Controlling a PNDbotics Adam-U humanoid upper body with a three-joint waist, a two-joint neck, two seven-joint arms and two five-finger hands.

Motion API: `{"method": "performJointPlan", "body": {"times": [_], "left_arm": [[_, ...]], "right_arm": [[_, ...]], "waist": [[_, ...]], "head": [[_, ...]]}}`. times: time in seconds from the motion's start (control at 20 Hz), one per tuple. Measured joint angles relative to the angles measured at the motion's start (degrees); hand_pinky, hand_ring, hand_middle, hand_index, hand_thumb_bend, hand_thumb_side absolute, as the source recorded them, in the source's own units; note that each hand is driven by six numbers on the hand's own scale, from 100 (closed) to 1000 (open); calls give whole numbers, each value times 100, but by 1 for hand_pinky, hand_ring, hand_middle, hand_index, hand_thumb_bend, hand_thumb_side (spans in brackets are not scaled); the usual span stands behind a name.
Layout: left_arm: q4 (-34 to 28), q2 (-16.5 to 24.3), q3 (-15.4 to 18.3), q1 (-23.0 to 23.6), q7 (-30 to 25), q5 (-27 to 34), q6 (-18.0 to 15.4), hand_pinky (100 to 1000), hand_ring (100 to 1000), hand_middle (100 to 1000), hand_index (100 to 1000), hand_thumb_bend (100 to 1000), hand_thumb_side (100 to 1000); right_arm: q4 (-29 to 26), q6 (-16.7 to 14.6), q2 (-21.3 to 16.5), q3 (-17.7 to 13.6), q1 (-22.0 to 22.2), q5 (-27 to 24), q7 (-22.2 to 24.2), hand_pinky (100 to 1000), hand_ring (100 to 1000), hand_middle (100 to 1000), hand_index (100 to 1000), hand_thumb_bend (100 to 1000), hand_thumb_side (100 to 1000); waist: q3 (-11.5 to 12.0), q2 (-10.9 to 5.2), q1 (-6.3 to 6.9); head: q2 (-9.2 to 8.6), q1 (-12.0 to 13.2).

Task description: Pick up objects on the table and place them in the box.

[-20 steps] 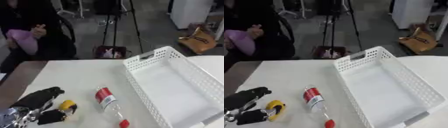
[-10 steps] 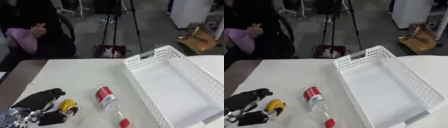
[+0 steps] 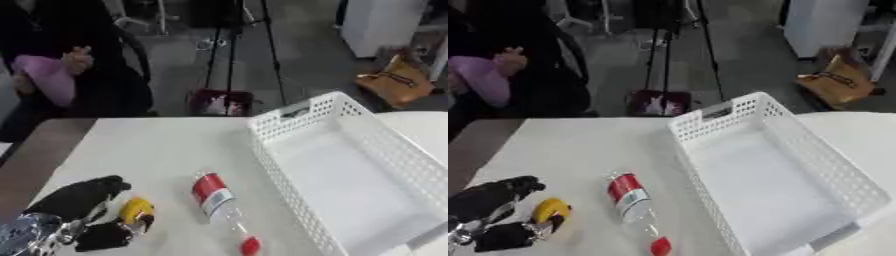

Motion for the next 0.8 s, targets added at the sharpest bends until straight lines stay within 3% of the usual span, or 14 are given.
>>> {"method": "performJointPlan", "body": {"times": [0.8], "left_arm": [[446, -147, 63, -66, -32, 84, -32, 959, 1000, 991, 1000, 404, 1000]], "right_arm": [[0, -3, 8, 0, 1, -31, 3, 656, 474, 615, 664, 100, 567]], "waist": [[-34, 25, -20]], "head": [[-53, 39]]}}
